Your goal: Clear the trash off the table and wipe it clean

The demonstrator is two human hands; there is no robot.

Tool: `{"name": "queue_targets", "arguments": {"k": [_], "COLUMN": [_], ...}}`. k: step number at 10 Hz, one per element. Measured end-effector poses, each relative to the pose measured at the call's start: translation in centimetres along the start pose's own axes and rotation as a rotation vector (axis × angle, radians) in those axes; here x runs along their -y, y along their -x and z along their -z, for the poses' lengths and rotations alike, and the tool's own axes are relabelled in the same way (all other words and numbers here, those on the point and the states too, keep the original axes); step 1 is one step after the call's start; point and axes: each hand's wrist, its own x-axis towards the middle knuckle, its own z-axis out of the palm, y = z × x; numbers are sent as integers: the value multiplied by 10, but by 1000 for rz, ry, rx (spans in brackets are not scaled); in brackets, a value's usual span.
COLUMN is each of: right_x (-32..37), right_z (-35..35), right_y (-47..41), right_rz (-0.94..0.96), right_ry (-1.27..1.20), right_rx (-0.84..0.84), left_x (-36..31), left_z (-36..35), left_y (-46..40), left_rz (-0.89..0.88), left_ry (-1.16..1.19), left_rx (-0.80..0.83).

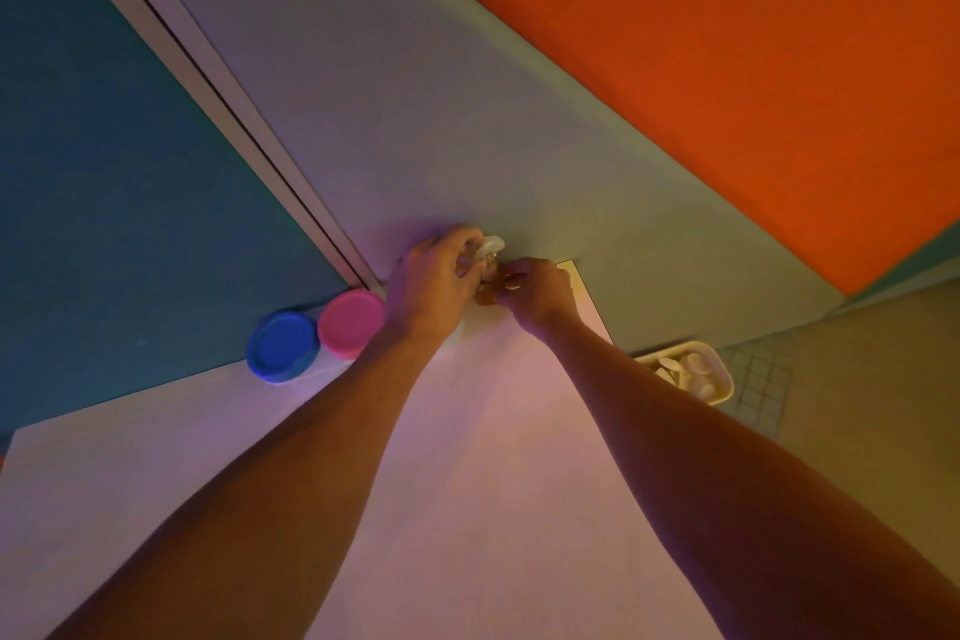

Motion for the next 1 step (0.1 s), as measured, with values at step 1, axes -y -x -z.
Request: {"name": "queue_targets", "arguments": {"k": [1], "right_x": [-3], "right_z": [4], "right_y": [7], "right_rz": [-7], "right_ry": [-35], "right_rx": [-7], "left_x": [0], "left_z": [5], "left_y": [5], "left_rz": [-9], "left_ry": [-18], "left_rx": [-14]}}
